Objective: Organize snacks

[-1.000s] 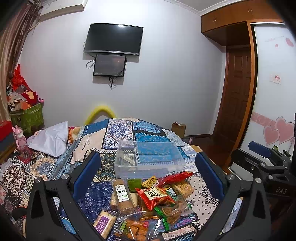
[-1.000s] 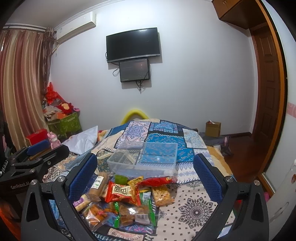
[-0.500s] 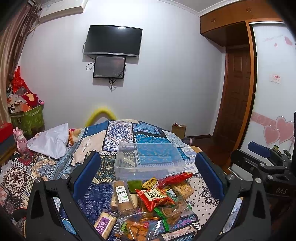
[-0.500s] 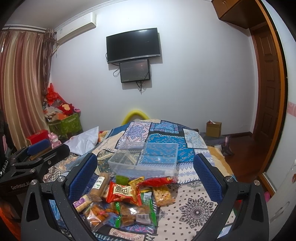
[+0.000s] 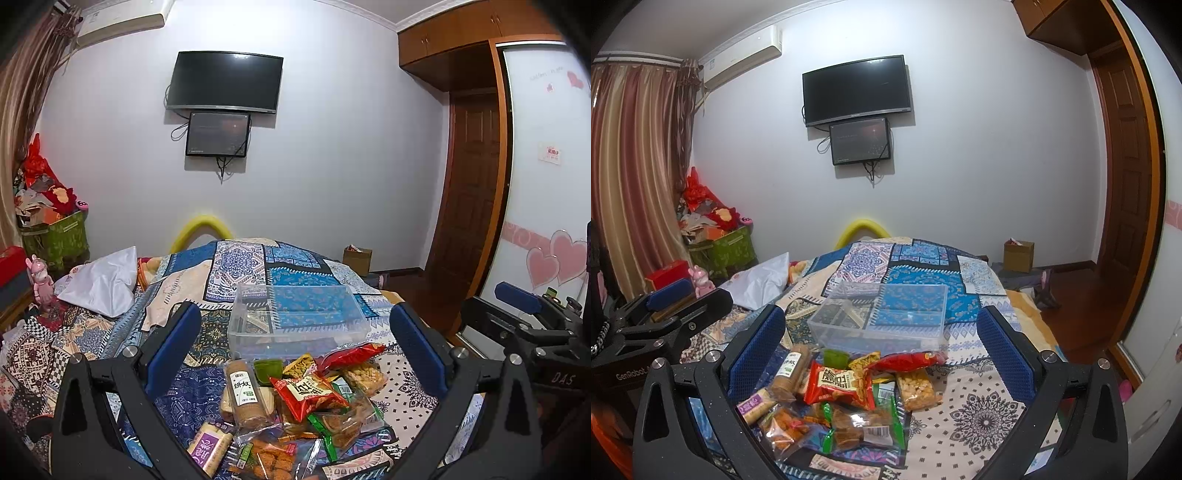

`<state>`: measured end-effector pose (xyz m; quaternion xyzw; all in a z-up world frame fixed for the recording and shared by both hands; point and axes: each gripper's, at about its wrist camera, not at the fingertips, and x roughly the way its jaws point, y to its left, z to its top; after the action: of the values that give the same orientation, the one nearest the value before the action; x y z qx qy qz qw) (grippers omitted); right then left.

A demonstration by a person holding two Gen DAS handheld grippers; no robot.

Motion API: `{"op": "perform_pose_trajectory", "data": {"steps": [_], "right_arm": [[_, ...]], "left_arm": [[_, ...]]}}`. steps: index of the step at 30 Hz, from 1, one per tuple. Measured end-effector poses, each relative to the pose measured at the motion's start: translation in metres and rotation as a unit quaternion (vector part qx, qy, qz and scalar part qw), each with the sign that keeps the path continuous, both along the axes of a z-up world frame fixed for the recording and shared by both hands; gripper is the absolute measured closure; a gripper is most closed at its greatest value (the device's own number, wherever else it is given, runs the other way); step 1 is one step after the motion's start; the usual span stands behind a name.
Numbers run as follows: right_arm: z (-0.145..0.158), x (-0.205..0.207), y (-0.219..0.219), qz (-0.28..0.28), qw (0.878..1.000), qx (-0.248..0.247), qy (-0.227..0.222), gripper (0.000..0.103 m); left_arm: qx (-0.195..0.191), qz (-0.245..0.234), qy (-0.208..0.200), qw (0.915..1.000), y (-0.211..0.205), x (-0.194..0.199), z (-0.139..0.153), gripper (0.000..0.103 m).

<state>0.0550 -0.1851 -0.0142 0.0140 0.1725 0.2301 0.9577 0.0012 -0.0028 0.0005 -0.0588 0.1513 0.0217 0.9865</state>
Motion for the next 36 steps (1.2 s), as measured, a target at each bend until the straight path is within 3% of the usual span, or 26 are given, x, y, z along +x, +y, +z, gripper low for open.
{"op": "perform_pose_trajectory", "data": {"steps": [20, 30, 36], "right_arm": [[-0.006, 0.008, 0.001, 0.003, 1.0, -0.002, 0.013, 0.0], [-0.039, 0.034, 0.003, 0.013, 0.997, -0.02, 0.068, 0.0], [-0.071, 0.052, 0.009, 0.023, 0.991, -0.045, 0.12, 0.0]], "left_arm": [[-0.001, 0.005, 0.009, 0.9999, 0.003, 0.006, -0.005, 0.0], [-0.026, 0.004, 0.087, 0.9958, 0.027, 0.036, -0.045, 0.0], [-0.036, 0.024, 0.143, 0.9887, 0.045, 0.057, -0.082, 0.014]]}}
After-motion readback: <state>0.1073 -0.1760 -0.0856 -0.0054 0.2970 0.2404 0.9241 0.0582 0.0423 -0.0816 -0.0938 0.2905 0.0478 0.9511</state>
